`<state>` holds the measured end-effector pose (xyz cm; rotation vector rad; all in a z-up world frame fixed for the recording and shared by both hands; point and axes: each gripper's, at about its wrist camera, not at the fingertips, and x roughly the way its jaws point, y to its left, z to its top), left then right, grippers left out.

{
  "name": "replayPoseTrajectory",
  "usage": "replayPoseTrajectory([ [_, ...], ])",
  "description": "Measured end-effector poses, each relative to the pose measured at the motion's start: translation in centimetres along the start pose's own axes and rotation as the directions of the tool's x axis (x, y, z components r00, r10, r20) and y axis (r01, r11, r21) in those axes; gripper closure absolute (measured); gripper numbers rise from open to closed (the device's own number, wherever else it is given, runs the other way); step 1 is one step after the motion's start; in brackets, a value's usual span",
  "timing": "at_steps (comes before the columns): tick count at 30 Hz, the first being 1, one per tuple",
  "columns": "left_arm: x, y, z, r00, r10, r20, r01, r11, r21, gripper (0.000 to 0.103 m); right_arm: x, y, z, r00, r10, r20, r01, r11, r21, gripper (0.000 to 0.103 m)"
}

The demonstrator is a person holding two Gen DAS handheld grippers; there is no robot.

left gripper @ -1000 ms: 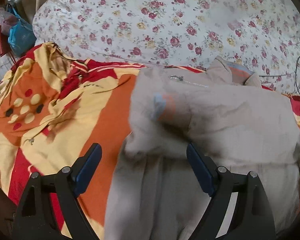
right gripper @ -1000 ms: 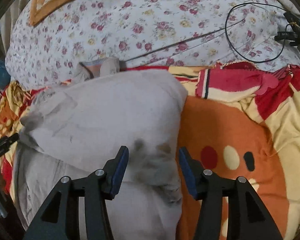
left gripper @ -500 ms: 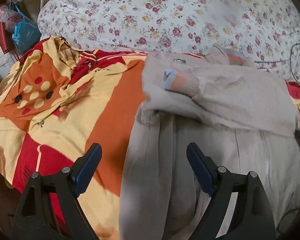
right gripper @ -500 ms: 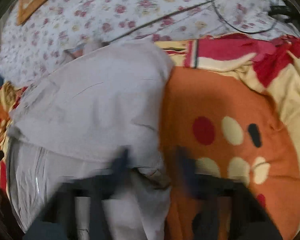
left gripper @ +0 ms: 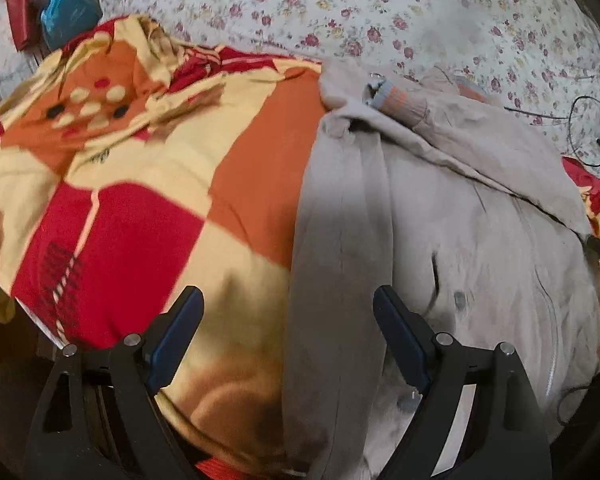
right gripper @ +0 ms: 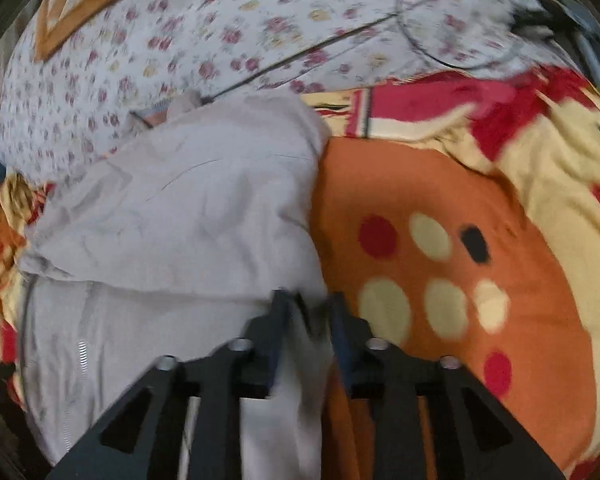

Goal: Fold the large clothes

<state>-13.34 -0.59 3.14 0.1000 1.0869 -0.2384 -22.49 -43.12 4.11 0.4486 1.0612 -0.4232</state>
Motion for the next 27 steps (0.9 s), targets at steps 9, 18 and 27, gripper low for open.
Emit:
replayPoseTrajectory([
  [9,0.2,0.1,-3.0,0.998,-0.036,-0.051,0.036,0.999,0.014,0.016,-2.0,0.5,-6.3,0.989,0.102,-0.105,-0.108,0.993,-0.054,0.041],
  [18,-0.2,0.7,-4.7,0.996,-0.044,-0.073,0.044,0.999,-0.004,0.016,-4.3,-0.6,-7.7,1.0,-0.021,0.015,0.023,0.991,-0.134,0.103],
  [27,-0.3,1.0,-7.2,0.991,-0.069,-0.116,0.073,0.997,0.028,0.016,-6.6,0.2,-10.6,0.985,0.146,-0.094,-0.157,0.979,-0.128,0.043],
])
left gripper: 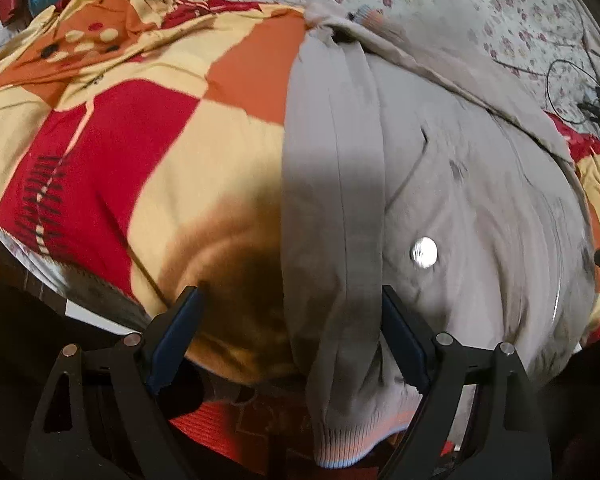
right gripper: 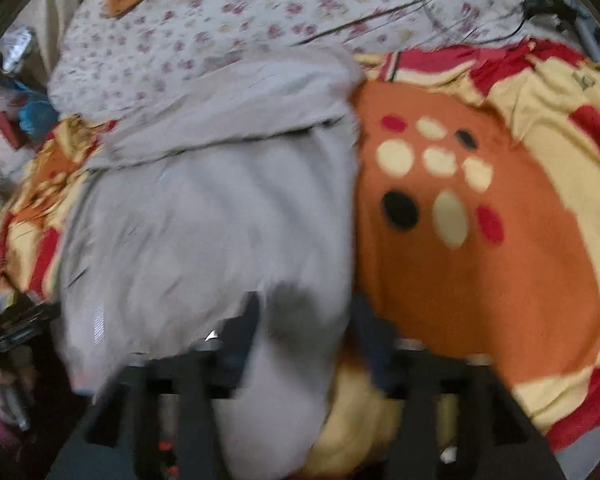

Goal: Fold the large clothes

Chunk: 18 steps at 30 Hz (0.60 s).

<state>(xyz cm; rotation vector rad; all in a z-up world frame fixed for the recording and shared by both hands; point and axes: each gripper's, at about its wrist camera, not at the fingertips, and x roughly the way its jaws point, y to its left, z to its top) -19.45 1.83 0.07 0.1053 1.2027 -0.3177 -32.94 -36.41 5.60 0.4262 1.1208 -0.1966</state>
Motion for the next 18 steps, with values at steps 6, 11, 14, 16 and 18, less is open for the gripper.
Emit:
replayPoseTrajectory([
  [6,0.4,-0.2,-1.3,1.0,-0.005,-0.013,0.005,1.0,0.008,0.016,0.8,1.0,-3.6,0.989,0.052,-0.142,-0.057,0.998,-0.03,0.04],
  [11,0.5,-0.5,-1.6,1.0,-0.01,-0.023,0.01,1.0,0.021,0.016,2.4,1.7,-5.6,0.975,0.102,-0.197,-0.104,0.995,-0.001,0.033],
  [14,0.6,-0.7,-2.2,0.999,-0.017,-0.036,0.018,0.999,0.027,0.016,2.7,2.4,-6.2,0.968,0.113,-0.225,-0.12,0.993,-0.018,0.031],
  [16,0.6,-0.8,-2.9,0.998,-0.034,-0.048,0.035,0.999,0.026,0.016,2.8,2.6,-6.4,0.965,0.118,-0.235,-0.128,0.991,-0.026,0.03],
  [18,1.0,-1.0,-3.5,0.995,-0.057,-0.081,0.061,0.997,0.04,0.016,3.1,2.9,-6.7,0.957,0.131,-0.258,-0.141,0.99,-0.02,0.029],
])
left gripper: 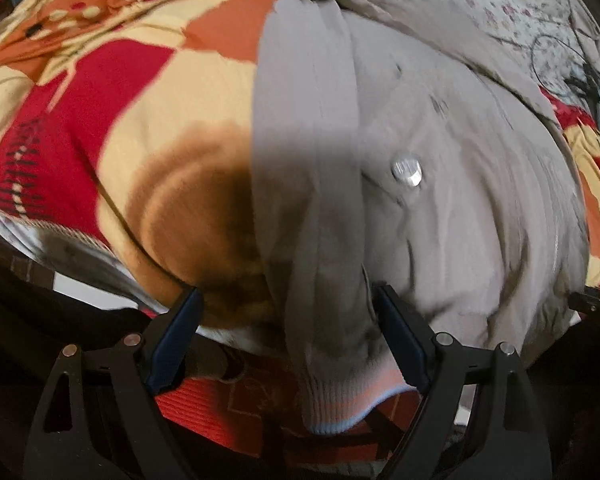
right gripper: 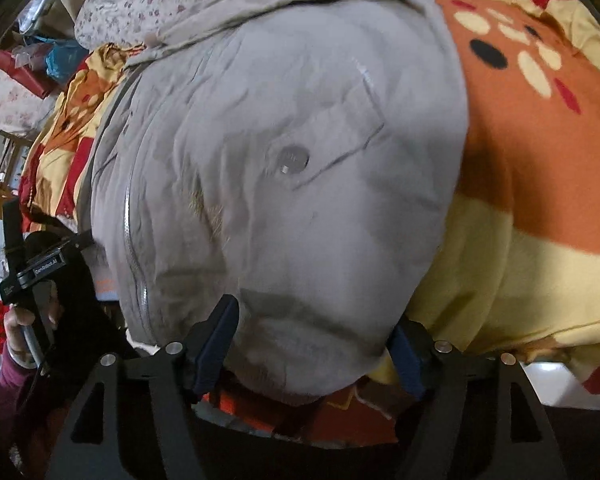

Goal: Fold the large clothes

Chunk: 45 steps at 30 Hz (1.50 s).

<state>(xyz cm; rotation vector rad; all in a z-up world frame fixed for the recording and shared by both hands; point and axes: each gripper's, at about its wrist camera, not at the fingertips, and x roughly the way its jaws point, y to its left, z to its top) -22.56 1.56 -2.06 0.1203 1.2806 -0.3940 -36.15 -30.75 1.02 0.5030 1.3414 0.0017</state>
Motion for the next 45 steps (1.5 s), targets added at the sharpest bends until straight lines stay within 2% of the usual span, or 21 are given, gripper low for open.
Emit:
replayPoseTrajectory([
  [5,0.7,-1.0,-1.0,0.999,0.003,-0.033,-0.001,0.998,0.057,0.016,2.1,0.4,-1.1,0.991,0.092,-0.101,-0.091,0.996,0.018,0.029],
  [9,1.4,-1.7,-1.1,0.997,-0.015,-0.071,0.02,0.997,0.069,0.016,3.0,0.4,-1.0,0.989,0.092,-0.118,-0.089,0.996,0.029,0.029],
  [11,1.8,-1.9,-1.1,0.994,-0.033,-0.106,0.043,0.995,0.086,0.019,3.5,0.4,-1.0,0.988,0.082,-0.134,-0.079,0.997,0.027,0.042],
  [12,1.7,-2.1,-1.1,0.994,-0.039,-0.105,0.049,0.994,0.097,0.042,3.2,0.5,-1.0,0.989,0.078,-0.124,-0.076,0.997,0.018,0.064],
  [13,1.4,-2.2,-1.1,0.994,-0.05,-0.099,0.061,0.992,0.109,0.078,2.7,0.6,-1.0,0.99,0.09,-0.104,-0.089,0.996,0.013,0.088],
  [14,0.9,-2.3,-1.1,0.993,-0.069,-0.1,0.081,0.989,0.122,0.084,2.0,0.5,-1.0,0.99,0.117,-0.08,-0.116,0.993,0.011,0.094],
  [16,-0.2,-2.0,-0.9,0.991,-0.107,-0.085,0.116,0.987,0.111,0.088,0.4,0.5,-1.2,0.984,0.175,-0.043,-0.175,0.985,0.005,0.097],
  [20,-4.0,-1.1,0.1,0.975,-0.218,-0.034,0.22,0.97,0.098,0.09,-3.4,0.8,-1.2,0.965,0.258,0.054,-0.256,0.966,-0.039,0.099],
  [23,-7.9,-1.2,1.8,0.965,-0.25,0.074,0.24,0.962,0.128,0.091,-6.3,0.9,-0.4,0.932,0.328,0.152,-0.321,0.945,-0.069,0.099],
  [25,-10.1,-1.2,3.4,0.954,-0.262,0.146,0.241,0.959,0.145,0.091,-7.9,0.7,0.5,0.903,0.37,0.219,-0.364,0.929,-0.07,0.099],
  [28,-12.1,-1.2,7.3,0.932,-0.269,0.243,0.239,0.96,0.146,0.091,-9.6,0.3,2.6,0.856,0.416,0.308,-0.416,0.907,-0.07,0.099],
  [31,-12.2,-0.9,11.4,0.911,-0.269,0.314,0.242,0.962,0.124,0.091,-11.2,0.7,5.7,0.817,0.415,0.4,-0.422,0.904,-0.075,0.099],
  [34,-11.8,-1.2,16.1,0.894,-0.243,0.377,0.225,0.97,0.091,0.091,-12.4,0.0,9.5,0.792,0.387,0.472,-0.402,0.913,-0.075,0.099],
  [37,-10.6,-2.1,19.8,0.895,-0.225,0.384,0.214,0.974,0.07,0.091,-12.6,-1.6,13.8,0.786,0.351,0.509,-0.385,0.922,-0.042,0.099],
  [39,-8.5,-3.2,23.3,0.905,-0.18,0.386,0.167,0.984,0.067,0.091,-11.9,-2.7,16.7,0.79,0.339,0.51,-0.387,0.922,-0.013,0.099],
  [40,-8.0,-3.4,24.0,0.906,-0.171,0.387,0.161,0.985,0.058,0.091,-11.1,-3.3,18.7,0.801,0.309,0.513,-0.369,0.929,0.016,0.099],
  [44,-2.1,-3.8,29.3,0.933,-0.127,0.337,0.134,0.991,0.002,0.09,-7.7,-5.6,23.8,0.831,0.261,0.491,-0.346,0.934,0.089,0.099],
  [45,-1.1,-3.8,29.9,0.939,-0.126,0.321,0.133,0.991,-0.002,0.088,-6.2,-6.4,25.4,0.841,0.25,0.48,-0.348,0.929,0.125,0.099],
])
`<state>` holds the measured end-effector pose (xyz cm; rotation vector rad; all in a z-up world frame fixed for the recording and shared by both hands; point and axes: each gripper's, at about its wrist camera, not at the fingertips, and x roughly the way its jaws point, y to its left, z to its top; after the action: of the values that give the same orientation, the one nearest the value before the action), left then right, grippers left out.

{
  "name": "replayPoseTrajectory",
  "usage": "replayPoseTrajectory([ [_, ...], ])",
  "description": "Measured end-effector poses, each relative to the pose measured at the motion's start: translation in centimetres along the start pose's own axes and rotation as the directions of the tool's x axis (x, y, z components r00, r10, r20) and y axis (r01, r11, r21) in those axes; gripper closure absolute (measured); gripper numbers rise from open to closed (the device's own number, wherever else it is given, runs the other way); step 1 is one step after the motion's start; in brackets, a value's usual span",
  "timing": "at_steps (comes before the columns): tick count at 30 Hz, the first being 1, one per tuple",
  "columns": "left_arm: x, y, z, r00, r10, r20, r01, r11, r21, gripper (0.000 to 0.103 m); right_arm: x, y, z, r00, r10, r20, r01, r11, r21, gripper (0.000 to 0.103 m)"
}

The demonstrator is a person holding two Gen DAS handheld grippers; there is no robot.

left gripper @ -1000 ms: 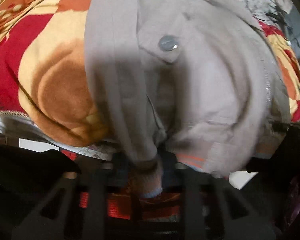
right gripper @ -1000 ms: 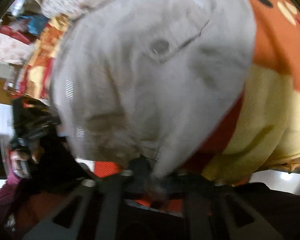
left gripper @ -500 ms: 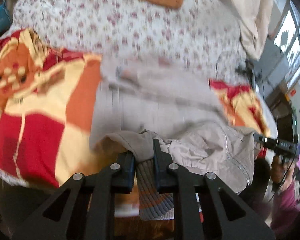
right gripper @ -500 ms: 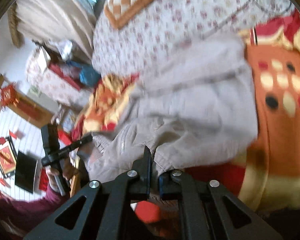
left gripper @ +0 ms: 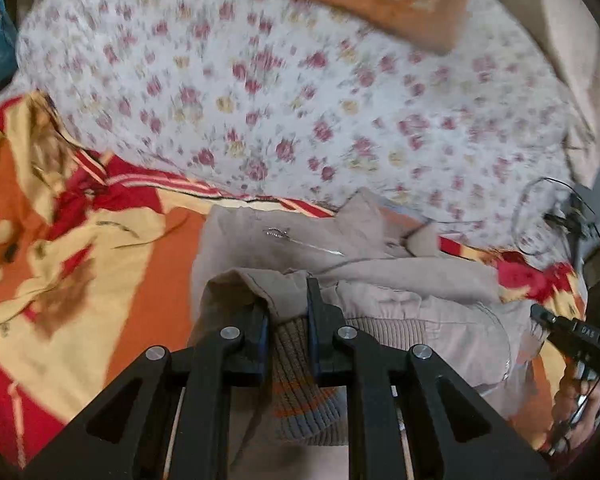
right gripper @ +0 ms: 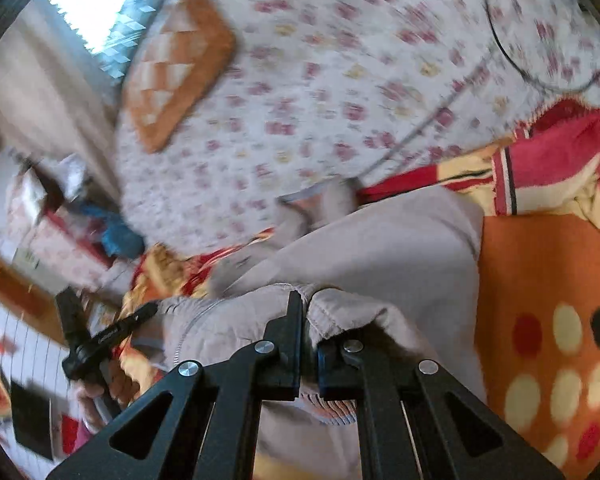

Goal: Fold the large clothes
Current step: 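Lower the folded hem onto the jacket and open both tools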

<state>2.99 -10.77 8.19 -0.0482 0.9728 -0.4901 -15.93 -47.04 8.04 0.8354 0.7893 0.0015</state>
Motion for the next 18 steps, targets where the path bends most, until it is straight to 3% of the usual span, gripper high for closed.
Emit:
replayPoseTrajectory([
  [2,3.0,0.8,0.9,0.999,0.028,-0.027,-0.029,0.999,-0.029,0.081,2.6,-1.7,1.1,0.999,-0.036,-0.015,0.037,0.999,0.038,0.092],
  [4,4.1,1.6,1.5,0.999,0.01,-0.05,-0.013,0.999,-0.046,0.055,3.8,-3.2,1.8,0.998,-0.068,-0.015,0.069,0.996,0.058,0.082],
  [5,3.8,2.3,1.7,0.999,0.005,-0.046,-0.009,0.998,-0.068,0.051,3.5,-3.4,1.9,0.998,-0.059,-0.007,0.059,0.997,0.056,0.079],
  [7,2.3,3.1,1.7,1.0,-0.002,-0.016,0.001,0.995,-0.096,0.042,2.0,-3.3,1.6,0.999,-0.033,0.023,0.032,0.998,0.049,0.061],
  [9,0.2,3.7,1.3,1.0,-0.01,-0.006,0.01,0.996,-0.088,0.036,0.5,-2.6,0.8,0.999,-0.039,0.022,0.038,0.999,0.021,0.057],
  [12,-1.9,3.8,-0.2,1.0,0.022,-0.012,-0.023,0.999,-0.05,0.034,-0.4,-0.5,-1.4,0.997,-0.038,-0.068,0.032,0.996,-0.085,0.057],
  [16,-0.2,3.3,-2.8,0.994,0.051,-0.094,-0.052,0.999,-0.009,0.033,3.9,1.9,-4.2,0.962,-0.11,-0.25,0.047,0.968,-0.245,0.058],
  [18,2.1,3.1,-3.3,0.987,0.088,-0.134,-0.089,0.996,-0.003,0.033,6.7,2.3,-3.8,0.949,-0.17,-0.266,0.092,0.955,-0.281,0.061],
])
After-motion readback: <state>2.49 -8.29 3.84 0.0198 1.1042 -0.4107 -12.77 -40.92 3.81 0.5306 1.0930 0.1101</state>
